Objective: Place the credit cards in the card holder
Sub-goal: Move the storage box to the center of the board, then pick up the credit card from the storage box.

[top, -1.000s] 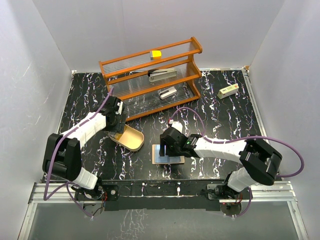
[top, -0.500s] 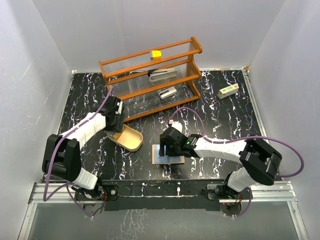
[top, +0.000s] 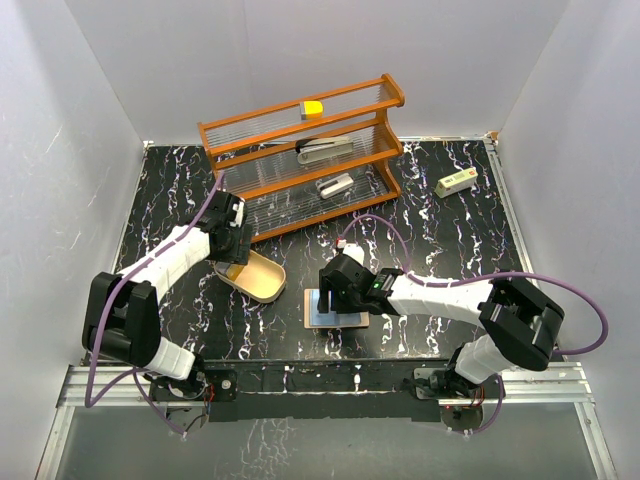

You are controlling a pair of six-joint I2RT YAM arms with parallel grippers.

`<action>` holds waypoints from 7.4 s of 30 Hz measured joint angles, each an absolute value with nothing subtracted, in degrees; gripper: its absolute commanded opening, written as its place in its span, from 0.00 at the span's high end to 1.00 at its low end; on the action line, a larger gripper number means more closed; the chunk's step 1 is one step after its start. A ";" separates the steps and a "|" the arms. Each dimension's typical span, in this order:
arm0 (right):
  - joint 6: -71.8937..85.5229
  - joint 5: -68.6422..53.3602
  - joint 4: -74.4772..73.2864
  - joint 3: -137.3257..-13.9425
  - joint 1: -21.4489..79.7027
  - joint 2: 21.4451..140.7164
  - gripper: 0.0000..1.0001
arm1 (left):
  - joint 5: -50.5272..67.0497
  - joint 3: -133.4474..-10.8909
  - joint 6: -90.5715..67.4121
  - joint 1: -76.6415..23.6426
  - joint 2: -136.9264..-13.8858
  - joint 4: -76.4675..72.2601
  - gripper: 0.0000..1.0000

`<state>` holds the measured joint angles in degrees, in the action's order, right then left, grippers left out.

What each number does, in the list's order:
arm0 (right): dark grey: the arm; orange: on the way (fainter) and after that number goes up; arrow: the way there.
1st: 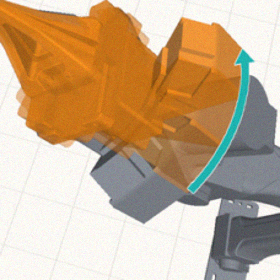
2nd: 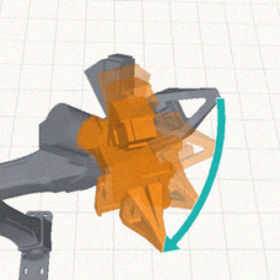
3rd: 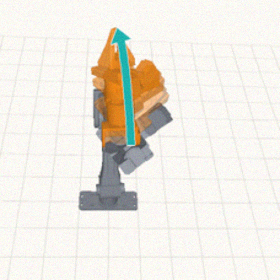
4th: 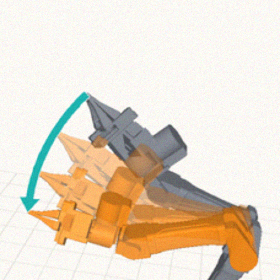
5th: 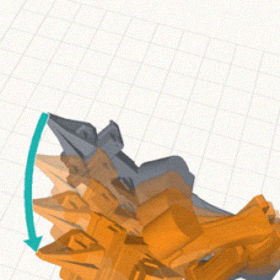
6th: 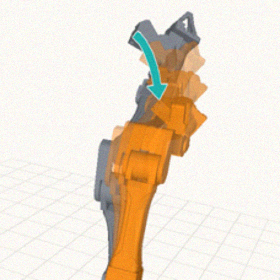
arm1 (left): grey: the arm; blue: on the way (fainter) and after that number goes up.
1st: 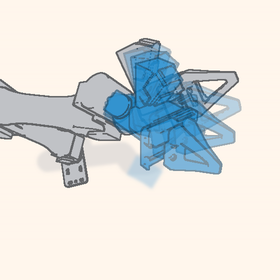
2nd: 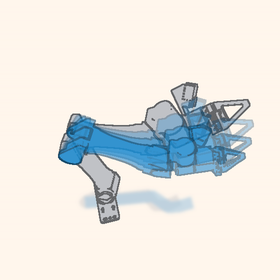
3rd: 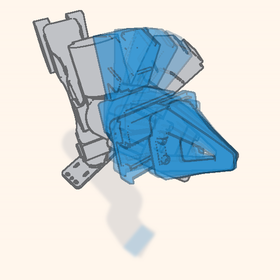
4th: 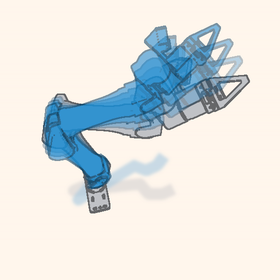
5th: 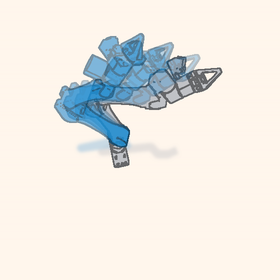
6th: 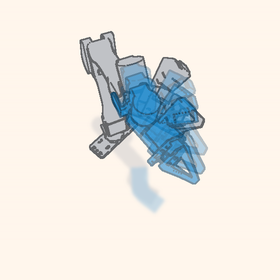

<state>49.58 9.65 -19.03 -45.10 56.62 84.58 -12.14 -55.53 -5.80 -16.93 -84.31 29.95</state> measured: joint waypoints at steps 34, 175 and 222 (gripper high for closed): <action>49.58 8.91 -17.76 -43.33 56.62 83.33 0.38 | -15.09 -55.68 -6.66 -16.23 -84.75 30.11 0.38; -38.35 -21.67 -0.10 -55.27 61.41 97.93 0.08 | 21.47 -26.98 -48.62 -11.49 -60.20 16.86 0.59; -44.14 -1.91 9.91 -57.08 63.68 103.88 0.33 | 23.75 -26.59 -45.56 -11.44 -63.35 13.50 0.92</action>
